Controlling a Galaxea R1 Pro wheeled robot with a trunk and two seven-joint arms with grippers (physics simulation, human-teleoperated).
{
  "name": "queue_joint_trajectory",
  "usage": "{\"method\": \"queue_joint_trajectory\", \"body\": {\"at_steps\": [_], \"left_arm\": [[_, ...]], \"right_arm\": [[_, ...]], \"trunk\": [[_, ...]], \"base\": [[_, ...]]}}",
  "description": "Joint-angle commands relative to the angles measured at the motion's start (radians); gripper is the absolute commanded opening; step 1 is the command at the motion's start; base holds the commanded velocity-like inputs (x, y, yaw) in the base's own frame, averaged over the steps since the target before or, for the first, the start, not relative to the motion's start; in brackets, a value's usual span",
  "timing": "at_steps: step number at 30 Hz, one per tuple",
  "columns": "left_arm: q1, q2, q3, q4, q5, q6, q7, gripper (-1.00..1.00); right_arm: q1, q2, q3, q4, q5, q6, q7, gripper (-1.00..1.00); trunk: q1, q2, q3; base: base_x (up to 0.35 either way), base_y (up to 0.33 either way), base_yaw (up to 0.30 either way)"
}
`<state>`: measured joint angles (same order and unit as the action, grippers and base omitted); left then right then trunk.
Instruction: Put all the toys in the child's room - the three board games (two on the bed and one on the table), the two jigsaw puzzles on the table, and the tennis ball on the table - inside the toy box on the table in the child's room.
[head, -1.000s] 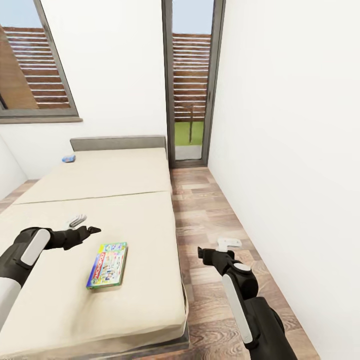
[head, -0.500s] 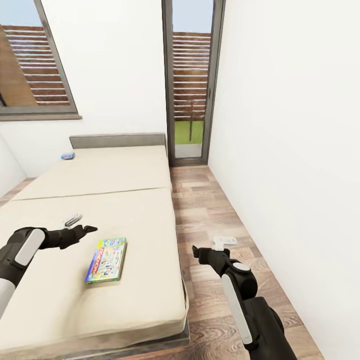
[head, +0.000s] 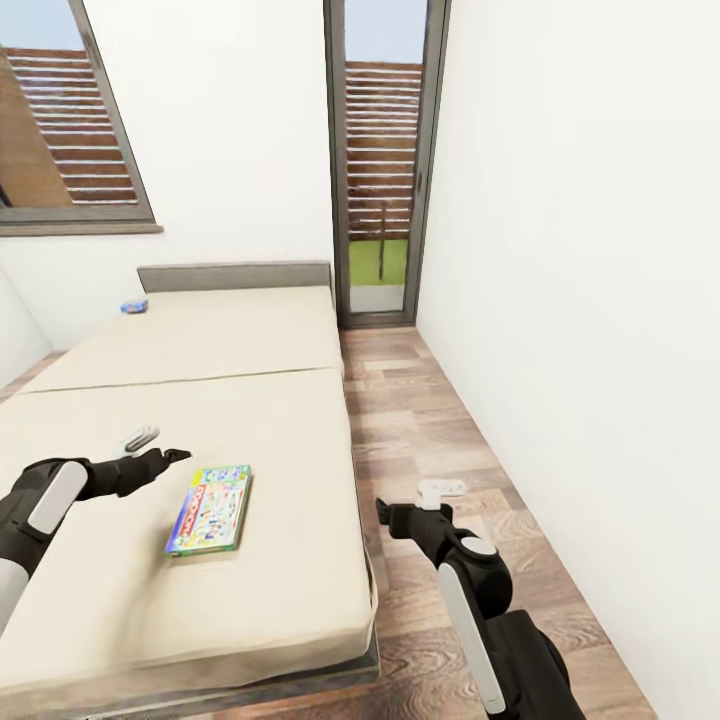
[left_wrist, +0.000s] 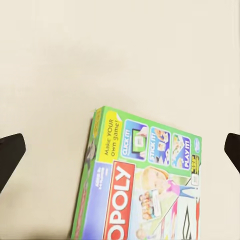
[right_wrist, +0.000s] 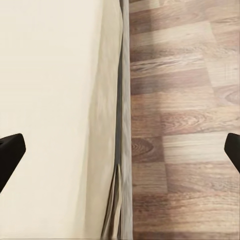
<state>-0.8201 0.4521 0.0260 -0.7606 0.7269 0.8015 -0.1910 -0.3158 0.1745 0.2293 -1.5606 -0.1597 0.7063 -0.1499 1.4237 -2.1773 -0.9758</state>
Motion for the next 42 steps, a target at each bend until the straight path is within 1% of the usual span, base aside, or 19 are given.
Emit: {"method": "queue_joint_trajectory", "body": {"at_steps": [1, 7, 11, 15, 18, 19, 20, 21, 22, 23, 24, 28, 29, 30, 33, 34, 37, 42], "left_arm": [[-0.001, 0.0, 0.003, 0.001, -0.004, 0.005, -0.011, 1.0], [-0.001, 0.0, 0.002, 0.002, -0.011, 0.002, -0.062, 1.0], [-0.001, 0.0, 0.002, 0.003, -0.013, 0.002, -0.075, 1.0], [-0.001, 0.0, 0.002, 0.003, -0.013, 0.002, -0.08, 1.0], [-0.001, 0.0, 0.002, 0.003, -0.013, 0.003, -0.081, 1.0], [-0.001, 0.0, 0.002, 0.002, -0.012, 0.004, -0.082, 1.0], [-0.001, 0.0, 0.002, 0.002, -0.012, 0.004, -0.082, 1.0], [-0.001, 0.0, 0.002, 0.001, -0.012, 0.004, -0.082, 1.0], [-0.001, 0.0, 0.001, 0.001, -0.011, 0.005, -0.083, 1.0], [-0.001, 0.0, 0.001, 0.0, -0.011, 0.006, -0.083, 1.0], [-0.001, 0.0, 0.001, 0.0, -0.011, 0.006, -0.082, 1.0], [-0.001, 0.0, 0.001, -0.001, -0.012, 0.007, -0.083, 1.0], [-0.001, 0.0, 0.001, -0.002, -0.011, 0.007, -0.083, 1.0], [-0.001, 0.0, 0.001, -0.002, -0.012, 0.007, -0.083, 1.0], [-0.001, 0.0, 0.001, -0.004, -0.012, 0.007, -0.083, 1.0], [-0.001, 0.0, 0.001, -0.004, -0.012, 0.007, -0.083, 1.0], [-0.001, 0.0, 0.002, -0.004, -0.012, 0.007, -0.084, 1.0], [-0.001, 0.002, 0.002, -0.006, -0.012, 0.007, -0.084, 1.0]], "right_arm": [[0.0, 0.0, 0.0, -0.001, -0.011, 0.003, -0.009, 1.0], [0.002, 0.0, -0.023, -0.002, -0.015, 0.001, -0.008, 1.0], [0.003, 0.0, -0.031, -0.002, -0.016, 0.0, 0.0, 1.0], [0.003, 0.0, -0.048, -0.003, -0.017, 0.0, 0.032, 1.0], [0.003, 0.0, -0.077, -0.003, -0.019, 0.0, 0.07, 1.0], [0.003, 0.0, -0.109, -0.003, -0.03, 0.001, 0.109, 1.0], [0.003, 0.0, -0.129, -0.003, -0.04, 0.002, 0.133, 1.0], [0.003, 0.0, -0.152, -0.003, -0.056, 0.003, 0.162, 1.0], [0.003, 0.0, -0.204, -0.003, -0.1, 0.009, 0.229, 1.0], [0.002, 0.0, -0.231, -0.002, -0.129, 0.014, 0.264, 1.0], [0.001, 0.0, -0.285, -0.001, -0.195, 0.035, 0.336, 1.0], [0.002, 0.0, -0.386, 0.004, -0.326, 0.101, 0.471, 1.0], [0.003, 0.0, -0.429, 0.009, -0.378, 0.127, 0.521, 1.0], [0.003, -0.006, -0.446, 0.012, -0.399, 0.137, 0.54, 1.0], [0.004, -0.038, -0.479, 0.02, -0.442, 0.157, 0.579, 1.0], [0.004, -0.055, -0.494, 0.024, -0.459, 0.166, 0.594, 1.0], [0.004, -0.07, -0.506, 0.028, -0.475, 0.175, 0.606, 1.0], [0.004, -0.08, -0.512, 0.031, -0.487, 0.18, 0.616, 1.0]], "trunk": [[0.004, -0.008, -0.004], [0.027, -0.05, -0.023], [0.042, -0.078, -0.035], [0.057, -0.106, -0.048], [0.069, -0.127, -0.057], [0.073, -0.134, -0.061], [0.077, -0.141, -0.064], [0.08, -0.148, -0.067], [0.084, -0.155, -0.07], [0.088, -0.162, -0.073], [0.092, -0.169, -0.076], [0.107, -0.197, -0.089], [0.107, -0.197, -0.089], [0.107, -0.197, -0.089], [0.107, -0.197, -0.089], [0.107, -0.197, -0.089], [0.107, -0.197, -0.089], [0.107, -0.197, -0.089]], "base": [[0.0, 0.0, 0.0], [0.0, 0.0, 0.0], [0.0, 0.0, 0.0], [0.0, 0.0, 0.0], [0.0, 0.0, 0.0], [0.0, 0.0, 0.0], [0.0, 0.0, 0.0], [0.0, 0.0, 0.0], [0.0, 0.0, 0.0], [0.0, 0.0, 0.0], [0.0, 0.0, 0.0], [0.0, 0.0, 0.0], [0.0, 0.0, 0.0], [0.0, 0.0, 0.0], [0.0, 0.0, 0.0], [0.0, 0.0, 0.0], [0.0, 0.0, 0.0], [0.005, 0.001, 0.0]]}}
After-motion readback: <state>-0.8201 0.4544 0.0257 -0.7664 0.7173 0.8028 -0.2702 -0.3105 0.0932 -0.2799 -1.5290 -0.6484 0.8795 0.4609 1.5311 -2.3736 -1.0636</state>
